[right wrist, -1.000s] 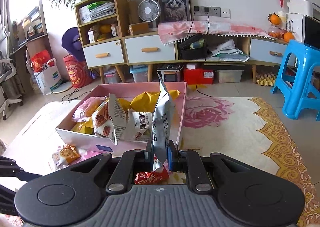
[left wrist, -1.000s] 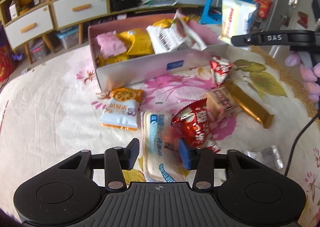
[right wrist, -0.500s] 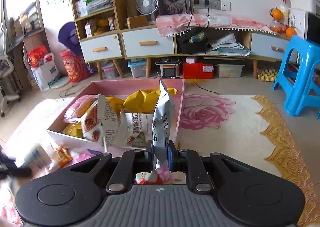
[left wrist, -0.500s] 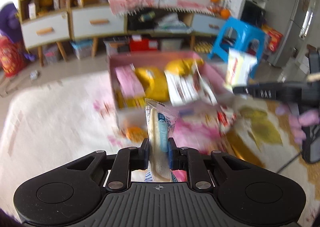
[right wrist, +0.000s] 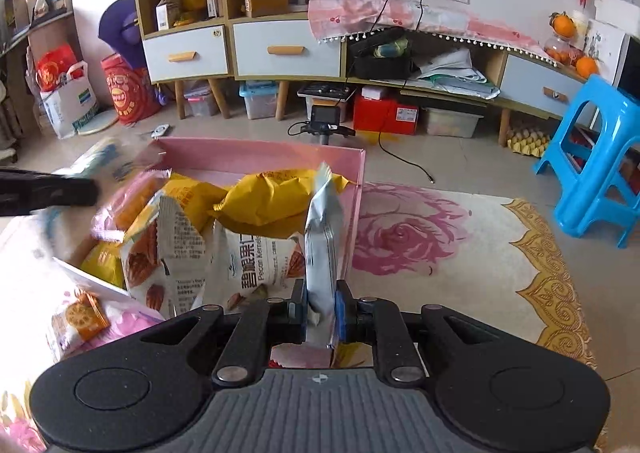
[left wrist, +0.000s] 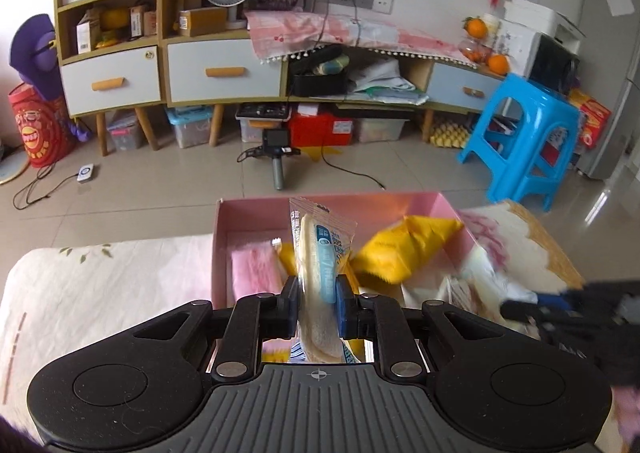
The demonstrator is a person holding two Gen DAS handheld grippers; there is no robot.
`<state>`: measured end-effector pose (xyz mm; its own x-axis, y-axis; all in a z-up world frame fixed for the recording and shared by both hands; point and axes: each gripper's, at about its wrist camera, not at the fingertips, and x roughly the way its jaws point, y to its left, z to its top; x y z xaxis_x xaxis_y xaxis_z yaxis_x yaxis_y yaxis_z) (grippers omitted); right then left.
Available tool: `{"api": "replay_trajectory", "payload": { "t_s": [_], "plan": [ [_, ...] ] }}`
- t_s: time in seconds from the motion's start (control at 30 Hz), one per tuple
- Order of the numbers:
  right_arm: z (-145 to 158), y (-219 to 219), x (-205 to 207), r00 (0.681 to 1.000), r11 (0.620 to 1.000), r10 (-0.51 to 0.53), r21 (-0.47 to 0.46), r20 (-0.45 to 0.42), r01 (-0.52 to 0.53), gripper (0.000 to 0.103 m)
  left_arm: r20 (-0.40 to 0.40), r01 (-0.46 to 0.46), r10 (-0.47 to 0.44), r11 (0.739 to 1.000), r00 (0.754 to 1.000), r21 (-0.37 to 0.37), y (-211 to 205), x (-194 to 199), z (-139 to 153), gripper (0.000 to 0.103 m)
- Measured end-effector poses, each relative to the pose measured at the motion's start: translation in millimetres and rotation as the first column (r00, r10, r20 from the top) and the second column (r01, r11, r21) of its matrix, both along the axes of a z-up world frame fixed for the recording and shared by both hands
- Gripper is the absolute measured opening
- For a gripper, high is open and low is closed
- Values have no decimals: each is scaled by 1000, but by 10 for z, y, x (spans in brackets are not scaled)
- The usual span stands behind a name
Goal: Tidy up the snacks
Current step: 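Carry both packets into the pink box and open both tools, then move both tools back toward the red candy packet and gold bar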
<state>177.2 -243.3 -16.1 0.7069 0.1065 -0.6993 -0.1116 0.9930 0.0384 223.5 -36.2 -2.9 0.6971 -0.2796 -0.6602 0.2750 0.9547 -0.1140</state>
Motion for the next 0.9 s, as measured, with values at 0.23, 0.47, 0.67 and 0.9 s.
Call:
{"api": "replay_trajectory", "payload": {
  "t_s": [0.23, 0.47, 0.67, 0.9],
  "plan": [
    [70, -109, -7, 999, 995, -28, 94, 44, 24, 16, 8, -62, 61, 998, 998, 25, -48, 105, -160, 25],
    [112, -161, -10, 997, 992, -62, 112, 44, 56, 32, 28, -69, 69, 998, 997, 8, 84, -13, -88, 59],
    [240, -163, -130, 995, 987, -75, 148, 67, 65, 51, 30, -69, 69, 998, 997, 5, 178, -218, 23, 75],
    [345, -63, -372, 996, 991, -44, 132, 76, 34, 68, 9, -56, 56, 998, 998, -4, 293, -586, 81, 86]
  ]
}}
